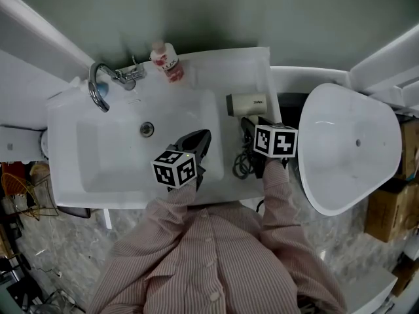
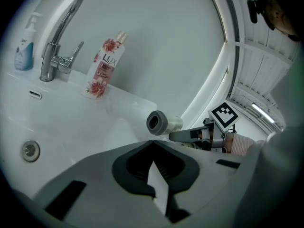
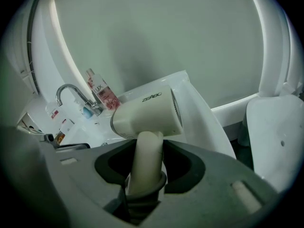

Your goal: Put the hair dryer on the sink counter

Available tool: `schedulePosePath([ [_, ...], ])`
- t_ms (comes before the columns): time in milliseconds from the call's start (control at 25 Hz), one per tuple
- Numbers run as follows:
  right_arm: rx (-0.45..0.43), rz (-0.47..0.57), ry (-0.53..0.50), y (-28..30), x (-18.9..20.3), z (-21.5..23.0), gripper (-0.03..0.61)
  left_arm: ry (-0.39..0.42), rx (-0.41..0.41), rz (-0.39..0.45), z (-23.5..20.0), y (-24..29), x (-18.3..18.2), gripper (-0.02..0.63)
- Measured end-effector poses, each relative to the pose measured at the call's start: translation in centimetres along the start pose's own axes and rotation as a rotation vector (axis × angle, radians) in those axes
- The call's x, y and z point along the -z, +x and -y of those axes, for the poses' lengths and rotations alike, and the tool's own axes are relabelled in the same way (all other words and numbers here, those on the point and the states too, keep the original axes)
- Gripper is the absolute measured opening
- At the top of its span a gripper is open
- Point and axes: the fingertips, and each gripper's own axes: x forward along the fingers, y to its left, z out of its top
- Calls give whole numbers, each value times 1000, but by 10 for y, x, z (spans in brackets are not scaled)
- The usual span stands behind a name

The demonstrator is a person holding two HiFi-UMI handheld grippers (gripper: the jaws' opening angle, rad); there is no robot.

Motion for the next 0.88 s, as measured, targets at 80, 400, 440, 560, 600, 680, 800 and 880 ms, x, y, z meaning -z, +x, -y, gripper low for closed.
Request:
schedulePosePath([
  [80,19,-18,-5,1,3,2,167,-3,1,-4,-1,2,1,2],
  [400,52,-62,-28,6,10,7,167,-9,12,-14,-2,7,2,2],
  [440,55,-66,-30,6,11,8,167,-9,14,-15,-1,7,2,2],
  [560,70,-79,-40,8,14,10,167,-8,15,-16,-2,8,3,2],
  [600,73,-81,-42,9,15,10,167,-8,15,-17,-3,8,3,2],
  [680,76,-81,-43,9,15,10,167,-7,16,-17,-3,8,3,2],
  [800,81,-85,-45,9,16,10,167,-5,15,-16,-2,7,3,2],
  [880,80,-88,-38,9,17,11,167,-4,15,-14,-2,6,2,2],
])
